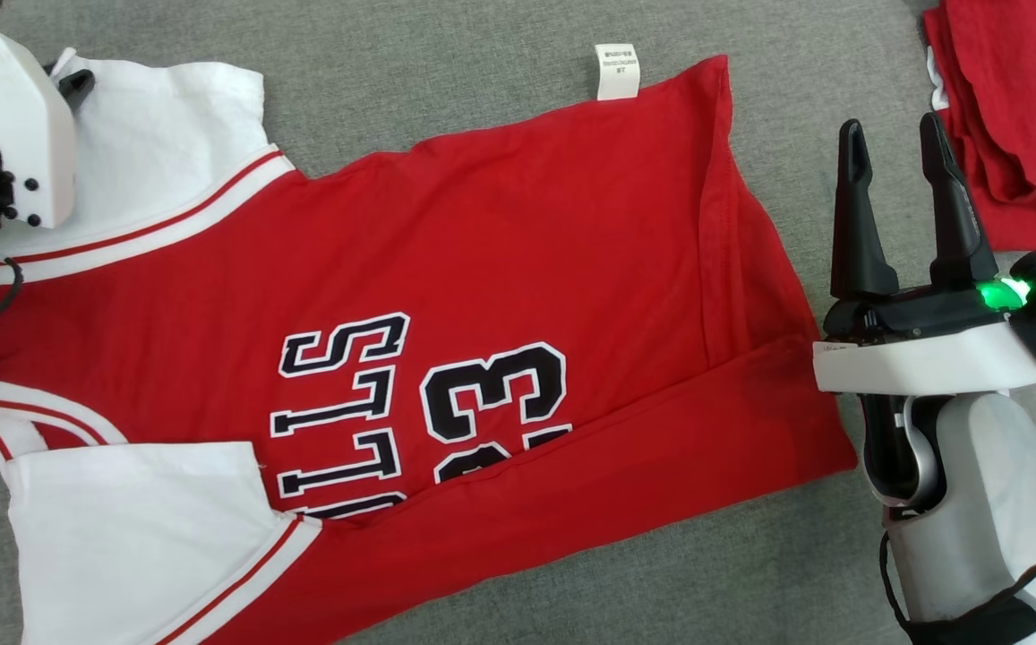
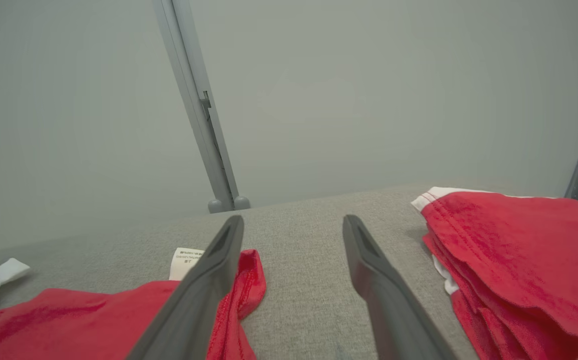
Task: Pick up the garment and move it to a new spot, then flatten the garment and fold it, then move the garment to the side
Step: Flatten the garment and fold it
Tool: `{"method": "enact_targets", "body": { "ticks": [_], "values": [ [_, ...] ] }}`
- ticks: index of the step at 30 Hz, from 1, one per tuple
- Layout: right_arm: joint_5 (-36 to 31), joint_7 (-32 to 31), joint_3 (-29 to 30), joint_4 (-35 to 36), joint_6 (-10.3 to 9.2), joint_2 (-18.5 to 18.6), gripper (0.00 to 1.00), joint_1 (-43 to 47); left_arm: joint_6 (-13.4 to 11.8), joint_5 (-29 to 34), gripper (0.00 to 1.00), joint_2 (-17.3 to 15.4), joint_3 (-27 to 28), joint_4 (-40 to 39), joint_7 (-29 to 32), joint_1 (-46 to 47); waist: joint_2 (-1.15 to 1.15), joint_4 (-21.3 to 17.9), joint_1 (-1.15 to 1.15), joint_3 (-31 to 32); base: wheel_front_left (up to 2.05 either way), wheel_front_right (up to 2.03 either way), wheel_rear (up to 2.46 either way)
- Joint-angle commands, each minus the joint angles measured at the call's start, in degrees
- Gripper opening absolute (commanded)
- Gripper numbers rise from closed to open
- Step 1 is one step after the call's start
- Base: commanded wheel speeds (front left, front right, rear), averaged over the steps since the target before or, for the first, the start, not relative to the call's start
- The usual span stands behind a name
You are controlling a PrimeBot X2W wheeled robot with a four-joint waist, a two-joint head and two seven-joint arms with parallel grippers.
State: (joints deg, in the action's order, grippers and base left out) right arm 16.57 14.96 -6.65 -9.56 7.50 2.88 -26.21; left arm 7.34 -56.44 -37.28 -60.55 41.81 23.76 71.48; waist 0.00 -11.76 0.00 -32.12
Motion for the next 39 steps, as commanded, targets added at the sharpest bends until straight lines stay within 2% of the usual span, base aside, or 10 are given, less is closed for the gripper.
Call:
{"method": "enact_targets", "body": {
  "ticks": [1, 8, 18, 25, 33, 34, 35, 36, 37, 39],
  "values": [
    [-0.9, 0.3, 0.3, -0.2, -0.02, 0.0, 1.00, -1.1, 0.1, -0.5, 0.00, 0.5, -0.9, 0.2, -0.2, -0.6, 0.00, 0.9, 0.00, 0.3, 0.00, 0.00, 0.00],
    [1.2, -3.3, -0.6, -3.4, -0.01, 4.5, 1.00, -5.1, 0.1, -2.9, 0.00, 2.7, -1.4, -2.5, -9.2, -0.7, 0.00, 6.1, 0.00, 2.6, 0.00, 0.00, 0.00],
    [12.1, -22.2, -3.5, -15.1, -0.01, 14.0, 1.00, -13.9, 0.1, -7.9, 0.00, 3.2, -2.9, -6.1, -16.2, -2.9, 0.00, 13.8, 0.00, 4.4, 0.00, 0.00, 0.00],
    [14.6, -31.4, -6.1, -21.2, -0.01, 17.1, 1.00, -16.7, 0.1, -9.9, 0.00, 3.7, -5.2, -5.7, -18.2, -3.6, 0.00, 15.5, 0.00, 4.8, 0.00, 0.00, 0.00],
    [16.4, -33.9, -8.8, -22.8, -0.01, 18.7, 1.00, -17.6, 0.1, -11.9, 0.00, 3.3, -7.8, -6.0, -19.2, -2.2, 0.00, 15.3, 0.00, 4.5, 0.00, 0.00, 0.00],
    [16.6, -34.0, -9.2, -22.9, -0.01, 18.9, 0.95, -17.7, 0.1, -12.0, 0.00, 3.3, -8.1, -6.0, -19.2, -1.9, 0.00, 15.3, 0.00, 4.5, 0.00, 0.00, 0.00],
    [16.9, -34.1, -9.5, -23.0, -0.01, 19.0, 0.73, -17.9, 0.1, -12.3, 0.00, 3.3, -8.4, -6.0, -19.3, -1.8, 0.00, 15.3, 0.00, 4.4, 0.00, 0.00, 0.00],
    [17.2, -34.1, -9.8, -23.1, -0.01, 19.0, 0.24, -18.0, 0.1, -12.5, 0.00, 3.3, -8.6, -5.9, -19.4, -1.6, 0.00, 15.2, 0.00, 4.4, 0.00, 0.00, 0.00],
    [17.5, -34.1, -10.1, -23.2, -0.01, 19.2, 0.00, -18.1, 0.1, -12.5, 0.00, 3.3, -8.8, -5.8, -19.5, -1.6, 0.00, 15.2, 0.00, 4.4, 0.00, 0.00, 0.00],
    [17.8, -34.4, -10.5, -23.2, -0.01, 19.3, 0.00, -18.2, 0.1, -12.9, 0.00, 3.3, -9.1, -5.8, -19.6, -1.6, 0.00, 15.2, 0.00, 4.3, 0.00, 0.00, 0.00]
  ]
}}
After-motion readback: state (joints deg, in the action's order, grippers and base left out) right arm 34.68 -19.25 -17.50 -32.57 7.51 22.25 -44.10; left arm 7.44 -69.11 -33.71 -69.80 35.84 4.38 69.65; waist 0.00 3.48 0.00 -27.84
